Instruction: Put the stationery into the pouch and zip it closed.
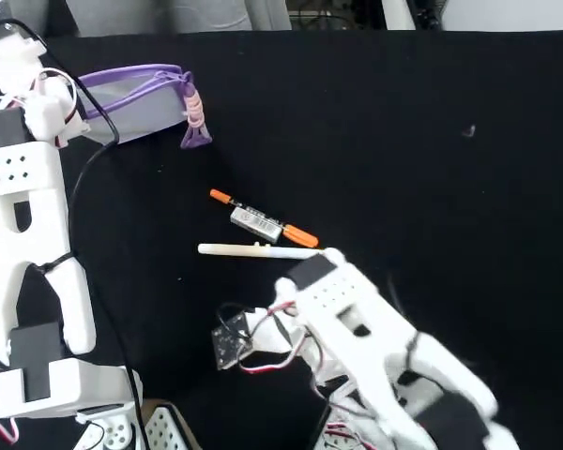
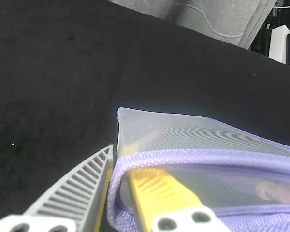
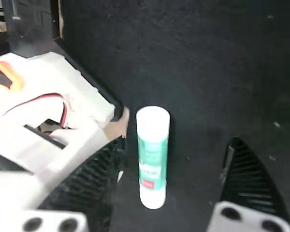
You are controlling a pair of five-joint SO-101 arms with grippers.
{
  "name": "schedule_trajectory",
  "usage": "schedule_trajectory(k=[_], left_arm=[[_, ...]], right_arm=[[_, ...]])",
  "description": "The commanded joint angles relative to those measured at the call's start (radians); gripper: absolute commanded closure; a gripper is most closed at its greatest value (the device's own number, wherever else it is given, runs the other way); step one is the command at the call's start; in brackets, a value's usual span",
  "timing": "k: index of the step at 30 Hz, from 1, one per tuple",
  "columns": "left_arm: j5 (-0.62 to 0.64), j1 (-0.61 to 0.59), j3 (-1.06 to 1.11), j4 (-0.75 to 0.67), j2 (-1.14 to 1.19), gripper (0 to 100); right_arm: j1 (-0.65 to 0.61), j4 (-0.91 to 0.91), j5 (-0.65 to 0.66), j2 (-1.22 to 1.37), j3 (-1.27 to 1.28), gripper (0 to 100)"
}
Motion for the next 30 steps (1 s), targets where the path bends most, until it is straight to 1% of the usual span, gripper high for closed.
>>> schedule_trajectory(k=[1, 5, 10, 13, 21, 23, 28, 29, 30], left_arm=[[0.011, -0.007, 0.004, -0.014, 0.011, 97], [0.011, -0.007, 0.005, -0.014, 0.011, 97], [0.011, -0.007, 0.008, -0.014, 0.011, 97], [0.011, -0.007, 0.008, -0.014, 0.011, 97], [0.011, -0.005, 0.012, -0.014, 0.011, 97], [0.011, -0.005, 0.012, -0.014, 0.011, 97], [0.011, -0.005, 0.012, -0.014, 0.011, 97], [0.011, -0.005, 0.012, -0.014, 0.011, 97], [0.011, -0.005, 0.012, -0.014, 0.011, 97]], right_arm=[[-0.009, -0.063, 0.009, 0.165, -0.002, 69.1], [0.018, -0.106, 0.009, 0.222, -0.005, 69.1], [0.133, -0.287, 0.009, 0.225, 0.024, 69.1], [0.172, -0.293, 0.009, 0.225, 0.027, 69.1], [0.175, -0.273, 0.012, 0.219, 0.073, 69.7], [0.175, -0.273, 0.012, 0.219, 0.073, 74.9], [0.172, -0.270, 0.012, 0.219, 0.073, 97.9], [0.169, -0.267, 0.012, 0.219, 0.073, 98.9], [0.169, -0.265, 0.011, 0.219, 0.073, 97.5]])
